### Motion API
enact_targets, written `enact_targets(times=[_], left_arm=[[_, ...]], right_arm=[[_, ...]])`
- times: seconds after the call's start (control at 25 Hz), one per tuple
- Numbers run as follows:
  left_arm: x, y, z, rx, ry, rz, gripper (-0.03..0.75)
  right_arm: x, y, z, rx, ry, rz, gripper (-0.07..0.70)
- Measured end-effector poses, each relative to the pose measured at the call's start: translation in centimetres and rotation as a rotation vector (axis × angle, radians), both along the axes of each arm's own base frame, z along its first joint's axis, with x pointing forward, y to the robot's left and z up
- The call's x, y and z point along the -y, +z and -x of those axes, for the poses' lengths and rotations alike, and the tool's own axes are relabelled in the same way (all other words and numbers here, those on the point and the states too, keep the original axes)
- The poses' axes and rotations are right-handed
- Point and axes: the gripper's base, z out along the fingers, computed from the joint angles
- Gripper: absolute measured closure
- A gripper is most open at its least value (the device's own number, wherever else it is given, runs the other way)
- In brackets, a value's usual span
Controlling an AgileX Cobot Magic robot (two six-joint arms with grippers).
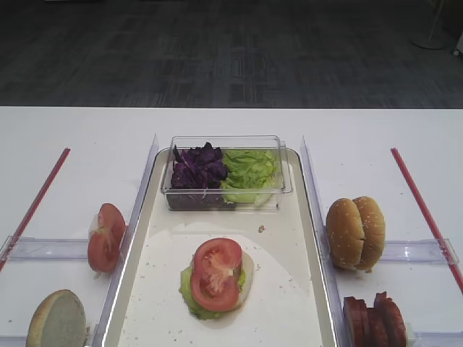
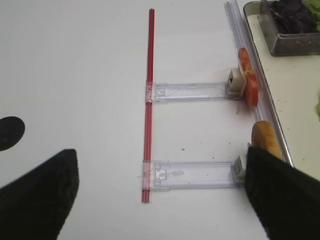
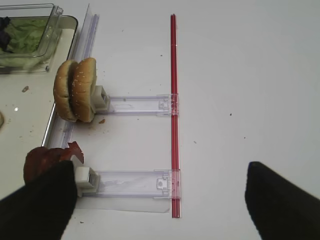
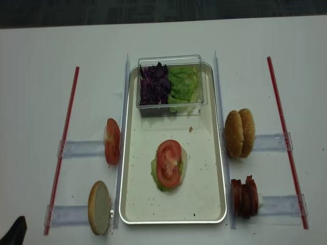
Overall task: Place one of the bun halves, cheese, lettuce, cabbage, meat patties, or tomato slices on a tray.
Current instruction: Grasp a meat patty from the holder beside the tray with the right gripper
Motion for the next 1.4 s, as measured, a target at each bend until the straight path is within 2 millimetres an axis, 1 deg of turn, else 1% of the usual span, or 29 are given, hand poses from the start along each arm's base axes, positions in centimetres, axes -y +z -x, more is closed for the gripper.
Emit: enact_targets(times=[0.56, 0.72, 0.88, 0.96, 1.16, 1.4], left_arm=[[0.0, 0.0, 0.0, 0.002, 0.0, 0.0, 0.097], [0.0, 0.0, 0.0, 0.002, 0.0, 0.0, 0.097], [0.0, 0.0, 0.0, 0.002, 0.0, 0.0, 0.097], [0.0, 0.0, 0.0, 0.002, 0.0, 0.0, 0.097], [0.0, 0.0, 0.0, 0.002, 0.0, 0.0, 0.097], [0.0, 0.0, 0.0, 0.002, 0.0, 0.0, 0.097]], right_arm=[[0.1, 0.0, 0.0, 0.0, -0.003, 0.005, -0.06], [0.1, 0.0, -0.5, -0.04, -0.003, 0.007, -0.06], [0.1, 0.0, -1.7, -0.163, -0.002, 0.012, -0.06], [0.0, -0.1, -2.5, -0.255, -0.006, 0.008, -0.06], [0.0, -0.8, -4.6, -0.426, -0.029, -0.012, -0.06], [0.0, -1.7, -6.8, -0.587, -0.044, -0.018, -0.06]])
